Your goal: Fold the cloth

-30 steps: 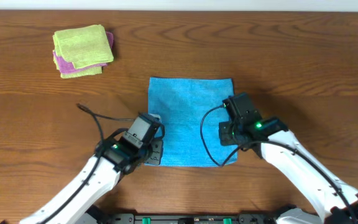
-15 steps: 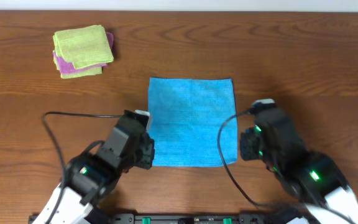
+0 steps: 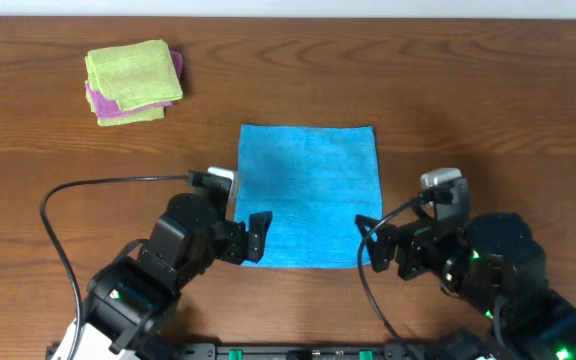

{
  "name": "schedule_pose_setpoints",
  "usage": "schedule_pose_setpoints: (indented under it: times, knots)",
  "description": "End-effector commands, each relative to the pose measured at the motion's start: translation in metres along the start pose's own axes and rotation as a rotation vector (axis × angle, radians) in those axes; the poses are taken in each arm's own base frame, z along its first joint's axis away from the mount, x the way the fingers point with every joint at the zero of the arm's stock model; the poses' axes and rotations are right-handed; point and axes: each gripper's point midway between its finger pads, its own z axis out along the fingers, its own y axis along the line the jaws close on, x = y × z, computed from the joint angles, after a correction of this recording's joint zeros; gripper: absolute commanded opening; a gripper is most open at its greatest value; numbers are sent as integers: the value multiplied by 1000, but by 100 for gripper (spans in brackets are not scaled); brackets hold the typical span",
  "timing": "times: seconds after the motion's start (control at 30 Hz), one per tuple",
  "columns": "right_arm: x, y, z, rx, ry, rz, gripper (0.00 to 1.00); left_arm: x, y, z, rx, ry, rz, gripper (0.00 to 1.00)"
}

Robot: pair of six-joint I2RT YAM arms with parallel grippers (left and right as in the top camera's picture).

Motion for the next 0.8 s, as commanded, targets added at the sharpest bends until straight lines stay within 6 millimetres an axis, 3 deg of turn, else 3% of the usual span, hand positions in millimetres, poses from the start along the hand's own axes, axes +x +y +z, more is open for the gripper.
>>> schedule_pose_setpoints:
  times: [0.0,0.2,0.23,0.33,0.43,0.57,0.67,0.77]
  knots:
    - [-4,21,-5,-106,-1,8,99,-10,-16,-6,83,-21,-31,95]
    - [-24,28,-7,-135,-75,100,99,-29,-39,-11,203,-85,-43,99]
    - [-25,28,-7,-135,-80,73,99,-31,-40,-12,203,-92,-41,95]
    - [-20,10,-14,-22,-58,77,99,-35,-9,-18,24,-119,-67,93]
    - [-16,-26,-41,216,-40,111,99,-46,29,-52,-218,-169,-47,95]
    - [-26,-49,-92,411,-81,111,99,-65,46,-106,-353,-254,8,95]
    - [-17,-63,-118,515,-60,142,99,-57,63,-133,-440,-287,-11,85]
    - [-6,-79,-144,636,-42,176,99,-45,77,-161,-483,-331,-59,84]
